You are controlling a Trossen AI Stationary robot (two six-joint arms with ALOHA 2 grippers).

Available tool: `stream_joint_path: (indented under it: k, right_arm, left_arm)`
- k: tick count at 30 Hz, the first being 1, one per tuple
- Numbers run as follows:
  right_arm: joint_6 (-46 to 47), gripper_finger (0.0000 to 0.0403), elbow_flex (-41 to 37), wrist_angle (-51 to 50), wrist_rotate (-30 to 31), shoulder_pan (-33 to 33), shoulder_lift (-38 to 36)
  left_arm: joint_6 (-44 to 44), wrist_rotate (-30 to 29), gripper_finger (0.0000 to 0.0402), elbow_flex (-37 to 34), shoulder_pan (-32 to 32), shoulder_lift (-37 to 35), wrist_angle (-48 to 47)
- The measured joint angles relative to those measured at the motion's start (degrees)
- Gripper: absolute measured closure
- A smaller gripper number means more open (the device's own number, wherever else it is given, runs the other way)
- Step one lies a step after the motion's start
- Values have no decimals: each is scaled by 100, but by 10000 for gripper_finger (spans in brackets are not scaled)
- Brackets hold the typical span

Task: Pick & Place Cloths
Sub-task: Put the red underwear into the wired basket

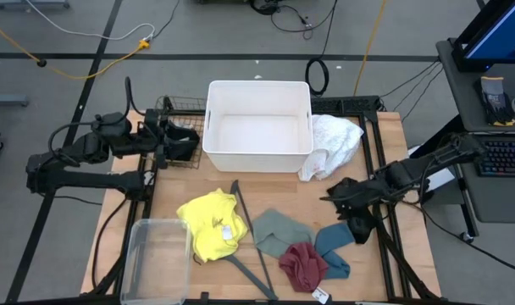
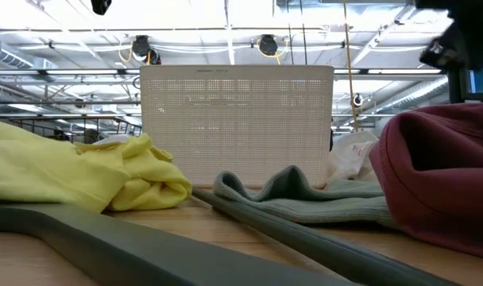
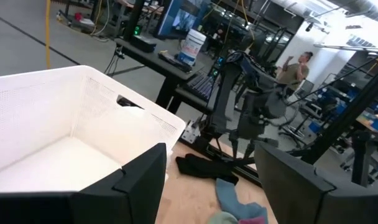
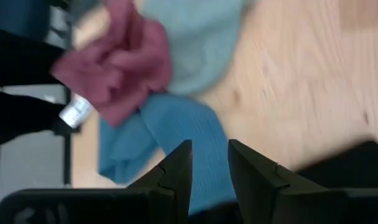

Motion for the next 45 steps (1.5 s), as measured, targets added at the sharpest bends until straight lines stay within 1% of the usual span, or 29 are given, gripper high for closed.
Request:
stream_joint_path:
  k: [4,7,13,15,18,23,26,33,36,41,45]
  right_arm:
    - [213,305,0,-429,-10,-2,258]
    - [209,305,0,-534,-25,0,442]
    - [-255,305,0,-411,-39,0,638]
    - [-499,305,0,-230,-55,0,650]
    - [-1017,305,0,278,-260,22,658]
    - [-1809,305,0,1284,-497,292,780]
    - [-2115,305,0,1683,-619,522,1046]
    - [-2626,305,24,2335,-624,1030,1875]
    - [-2930,305,266,2423,-623,1176,2218]
    - [-3422,305,898,2425,-623,1316,2711]
    - [-3569,299,1387,2404,-623,1382,3010]
  left_arm:
    - [4,-63,153,0,0,0,-12]
    - [15,-109,153,-1,4,0,-53]
    - [15,-145,153,-2,2,0,-294]
    - [33,-145,153,-4,2,0,-349]
    - [115,-147,153,-4,2,0,-356]
    - [154,-145,153,-4,2,0,-359]
    - [148,-145,153,-4,-1,0,-418]
    - [155,-145,153,-4,0,0,-587]
    - [155,-138,153,-4,0,0,-610]
    - [231,-105,153,-4,0,0,-605]
    - [302,-101,153,-4,0,0,-601]
